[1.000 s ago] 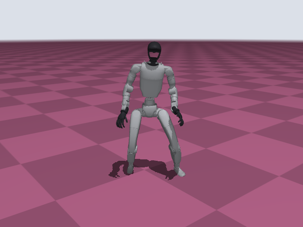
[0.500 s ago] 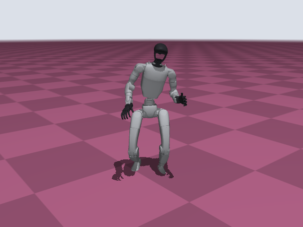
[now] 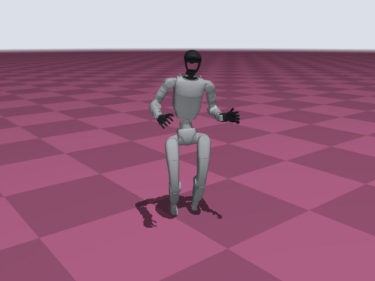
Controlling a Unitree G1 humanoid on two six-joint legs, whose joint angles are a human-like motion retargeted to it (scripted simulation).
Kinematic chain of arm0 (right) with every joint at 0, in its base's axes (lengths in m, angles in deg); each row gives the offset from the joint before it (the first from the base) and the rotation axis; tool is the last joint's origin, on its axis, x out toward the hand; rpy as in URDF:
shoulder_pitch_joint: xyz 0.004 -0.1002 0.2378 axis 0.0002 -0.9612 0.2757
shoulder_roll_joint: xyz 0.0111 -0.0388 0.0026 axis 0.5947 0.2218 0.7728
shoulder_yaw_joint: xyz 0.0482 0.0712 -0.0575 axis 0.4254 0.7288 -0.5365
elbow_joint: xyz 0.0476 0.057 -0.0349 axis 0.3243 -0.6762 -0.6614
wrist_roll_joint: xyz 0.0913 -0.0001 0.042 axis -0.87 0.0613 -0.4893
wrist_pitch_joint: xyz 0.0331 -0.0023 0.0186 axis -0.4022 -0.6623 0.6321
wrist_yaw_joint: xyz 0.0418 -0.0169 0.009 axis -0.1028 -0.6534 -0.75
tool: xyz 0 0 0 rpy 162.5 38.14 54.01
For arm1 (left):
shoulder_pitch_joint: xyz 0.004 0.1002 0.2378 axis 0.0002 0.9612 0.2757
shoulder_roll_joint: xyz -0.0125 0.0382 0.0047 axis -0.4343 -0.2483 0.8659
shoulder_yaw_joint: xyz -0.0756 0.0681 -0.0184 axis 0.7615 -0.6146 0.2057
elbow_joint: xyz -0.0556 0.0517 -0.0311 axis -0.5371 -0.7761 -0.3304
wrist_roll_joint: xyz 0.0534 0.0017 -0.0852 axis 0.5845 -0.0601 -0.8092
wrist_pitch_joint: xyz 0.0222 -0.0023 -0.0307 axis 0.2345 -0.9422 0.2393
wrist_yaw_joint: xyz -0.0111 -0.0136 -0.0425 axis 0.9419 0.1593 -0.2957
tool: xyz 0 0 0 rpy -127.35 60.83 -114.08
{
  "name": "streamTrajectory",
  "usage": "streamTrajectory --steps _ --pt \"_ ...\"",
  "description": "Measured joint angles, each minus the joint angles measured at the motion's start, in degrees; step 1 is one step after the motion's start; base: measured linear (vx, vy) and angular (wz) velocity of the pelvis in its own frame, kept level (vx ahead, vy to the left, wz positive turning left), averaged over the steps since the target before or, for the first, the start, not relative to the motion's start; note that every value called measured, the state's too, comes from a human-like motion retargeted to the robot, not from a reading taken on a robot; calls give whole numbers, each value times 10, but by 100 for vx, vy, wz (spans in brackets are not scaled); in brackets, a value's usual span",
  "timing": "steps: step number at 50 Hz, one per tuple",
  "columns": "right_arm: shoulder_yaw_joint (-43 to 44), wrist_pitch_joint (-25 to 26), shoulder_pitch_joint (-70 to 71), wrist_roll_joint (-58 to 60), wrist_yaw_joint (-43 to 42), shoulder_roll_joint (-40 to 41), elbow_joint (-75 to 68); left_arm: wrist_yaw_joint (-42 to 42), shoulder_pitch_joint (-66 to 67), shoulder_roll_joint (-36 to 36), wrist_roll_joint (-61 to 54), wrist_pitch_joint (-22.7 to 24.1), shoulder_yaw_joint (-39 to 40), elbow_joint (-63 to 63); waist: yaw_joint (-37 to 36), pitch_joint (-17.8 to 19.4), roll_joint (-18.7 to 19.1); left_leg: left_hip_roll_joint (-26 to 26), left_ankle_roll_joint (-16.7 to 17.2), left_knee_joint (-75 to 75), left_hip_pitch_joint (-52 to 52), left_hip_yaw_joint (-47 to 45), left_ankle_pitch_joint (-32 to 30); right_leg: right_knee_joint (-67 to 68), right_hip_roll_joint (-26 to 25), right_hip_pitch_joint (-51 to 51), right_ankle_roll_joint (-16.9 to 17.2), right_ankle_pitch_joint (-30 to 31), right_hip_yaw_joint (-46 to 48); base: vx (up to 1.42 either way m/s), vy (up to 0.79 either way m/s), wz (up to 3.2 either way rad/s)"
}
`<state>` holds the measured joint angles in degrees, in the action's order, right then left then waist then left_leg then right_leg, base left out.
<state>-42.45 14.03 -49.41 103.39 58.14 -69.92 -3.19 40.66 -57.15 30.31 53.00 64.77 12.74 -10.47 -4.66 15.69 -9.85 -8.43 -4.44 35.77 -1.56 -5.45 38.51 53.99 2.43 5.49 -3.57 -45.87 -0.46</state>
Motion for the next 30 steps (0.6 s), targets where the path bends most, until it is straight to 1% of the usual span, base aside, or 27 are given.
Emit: streamTrajectory --steps 3,5,7,8,10,12,13,15,17,20,22,24,26,28,30 --pt "-7 -5 9 -1 22 -6 8 -4 5 4 13 -2 0 -23 3 -2 5 4 1 -7 1 -9 -2 -11 -3 2 1 1 -4 2 0 -19" --pt "-15 -9 13 3 35 -11 12 -9 12 7 23 -5 -8 -36 6 3 4 5 2 9 8 -19 2 -1 -1 7 4 0 -9 -2 0 -22" --pt "-22 -12 36 6 53 -22 13 -12 -4 7 37 -5 -14 -58 15 -10 12 17 3 -1 28 -26 -2 -14 -14 30 7 14 -13 -2 -1 -24" --pt "-27 -14 40 11 57 -27 15 -14 -2 7 44 -6 -20 -60 19 -6 10 18 4 12 35 -32 0 -3 -14 36 12 16 -16 -5 -2 -28" --pt "-32 -17 68 20 66 -44 17 -16 -19 5 61 -5 -25 -72 32 -22 20 34 6 12 71 -42 -6 -7 -31 79 25 40 -23 -5 -4 -32" --pt "-36 -22 77 33 65 -60 31 -17 -15 0 77 -5 -30 -69 49 -19 20 46 9 38 96 -54 -5 16 -32 118 43 52 -34 -7 -7 -40" --pt "-33 -24 88 41 64 -72 45 -15 -22 -3 87 -4 -26 -67 58 -32 28 60 10 40 125 -60 -7 18 -36 158 50 63 -36 -6 -10 -51" --pt "-30 -29 95 56 56 -90 67 -15 -16 -9 104 -3 -25 -58 75 -30 32 79 12 70 154 -71 -3 46 -24 202 64 71 -40 -6 -14 -54" --pt "-13 -33 97 73 43 -111 99 -12 -13 -19 122 -1 -10 -40 89 -32 44 103 14 88 186 -77 4 68 -2 255 77 86 -39 -1 -19 -53" --pt "30 -33 73 97 22 -136 142 -12 -5 -28 141 1 20 -3 104 -48 71 143 19 109 234 -78 15 93 45 332 93 122 -37 4 -27 -46" --pt "57 -28 41 108 7 -139 147 -10 8 -32 144 4 37 18 110 -51 77 164 25 133 245 -72 26 113 79 354 104 142 -42 7 -36 -28" --pt "91 -20 -4 119 -10 -132 143 -13 21 -36 136 6 49 41 108 -57 81 181 31 137 240 -62 32 119 103 357 114 163 -45 11 -41 -15" --pt "114 -10 -44 122 -23 -115 119 -21 32 -38 122 6 54 56 104 -59 74 192 38 144 221 -53 37 128 120 341 119 171 -48 12 -48 -10" --pt "128 2 -76 118 -34 -91 81 -33 41 -39 103 6 54 65 95 -59 60 202 47 149 194 -45 38 134 127 311 117 163 -46 12 -52 -24" --pt "131 15 -97 107 -43 -63 33 -47 49 -37 81 4 51 68 79 -60 45 215 60 158 165 -30 27 133 119 275 104 136 -40 12 -55 -58"
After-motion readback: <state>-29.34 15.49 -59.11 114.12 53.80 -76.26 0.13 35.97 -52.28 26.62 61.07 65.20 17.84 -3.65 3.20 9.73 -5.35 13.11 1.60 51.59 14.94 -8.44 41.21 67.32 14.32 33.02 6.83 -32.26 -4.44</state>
